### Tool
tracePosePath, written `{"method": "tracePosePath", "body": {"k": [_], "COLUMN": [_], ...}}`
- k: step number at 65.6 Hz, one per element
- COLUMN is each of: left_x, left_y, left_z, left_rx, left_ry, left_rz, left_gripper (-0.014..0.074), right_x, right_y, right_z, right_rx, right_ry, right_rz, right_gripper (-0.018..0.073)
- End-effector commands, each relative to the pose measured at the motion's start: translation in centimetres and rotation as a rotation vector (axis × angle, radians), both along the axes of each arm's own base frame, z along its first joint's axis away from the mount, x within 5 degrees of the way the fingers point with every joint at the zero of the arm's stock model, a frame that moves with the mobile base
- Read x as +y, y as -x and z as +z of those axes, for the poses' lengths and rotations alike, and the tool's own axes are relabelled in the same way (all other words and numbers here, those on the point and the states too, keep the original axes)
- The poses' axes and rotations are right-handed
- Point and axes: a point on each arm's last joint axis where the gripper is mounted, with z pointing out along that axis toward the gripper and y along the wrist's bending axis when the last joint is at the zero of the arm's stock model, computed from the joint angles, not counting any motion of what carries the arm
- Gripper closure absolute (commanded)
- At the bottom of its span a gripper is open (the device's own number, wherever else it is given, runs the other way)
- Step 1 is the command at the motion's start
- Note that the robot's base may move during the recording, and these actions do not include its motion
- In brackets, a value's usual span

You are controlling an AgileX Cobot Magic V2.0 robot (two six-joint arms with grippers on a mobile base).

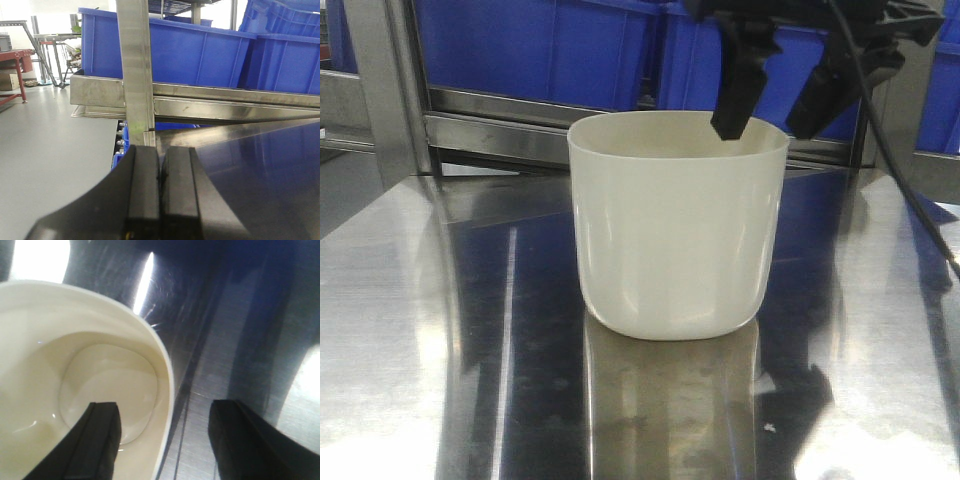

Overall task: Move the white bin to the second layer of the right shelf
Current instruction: 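Lower the right gripper into the white bin's rim, then close the right gripper on the bin rim and lift it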

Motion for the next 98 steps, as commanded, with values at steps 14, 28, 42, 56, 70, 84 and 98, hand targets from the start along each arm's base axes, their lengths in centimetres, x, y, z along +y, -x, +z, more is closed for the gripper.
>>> {"method": "tracePosePath", "body": {"k": [14,28,42,56,70,84,98], "left_x": [0.0,0.0,0.0,0.0,0.0,0.0,0.0], "left_y": [0.0,0.0,0.0,0.0,0.0,0.0,0.0], "left_z": [-0.3,-0.3,-0.3,-0.3,-0.3,-0.3,-0.3], "left_rx": [-0.064,-0.064,-0.064,-0.064,-0.064,-0.064,-0.064], "left_ry": [0.023,0.023,0.023,0.023,0.023,0.023,0.023], "left_rz": [0.003,0.003,0.003,0.003,0.003,0.003,0.003], "left_gripper": [0.0512,0.0512,0.0512,0.0512,0.0512,0.0512,0.0512], "right_x": [0.6,1.0,1.1,1.3,1.0,-0.2,-2.0], "right_y": [-1.0,-1.8,-2.1,-2.3,-2.3,-1.1,1.7], "right_z": [0.3,-1.4,-2.8,-3.6,-2.4,2.9,8.5], "right_rx": [-0.045,-0.001,0.051,0.081,0.010,-0.244,-0.470], "right_ry": [-0.017,0.007,0.035,0.051,0.044,0.010,-0.057], "right_rz": [0.004,0.004,0.005,0.006,0.011,0.027,0.026], "right_gripper": [0.0064,0.0064,0.0064,0.0109,0.0444,0.0525,0.0536]}}
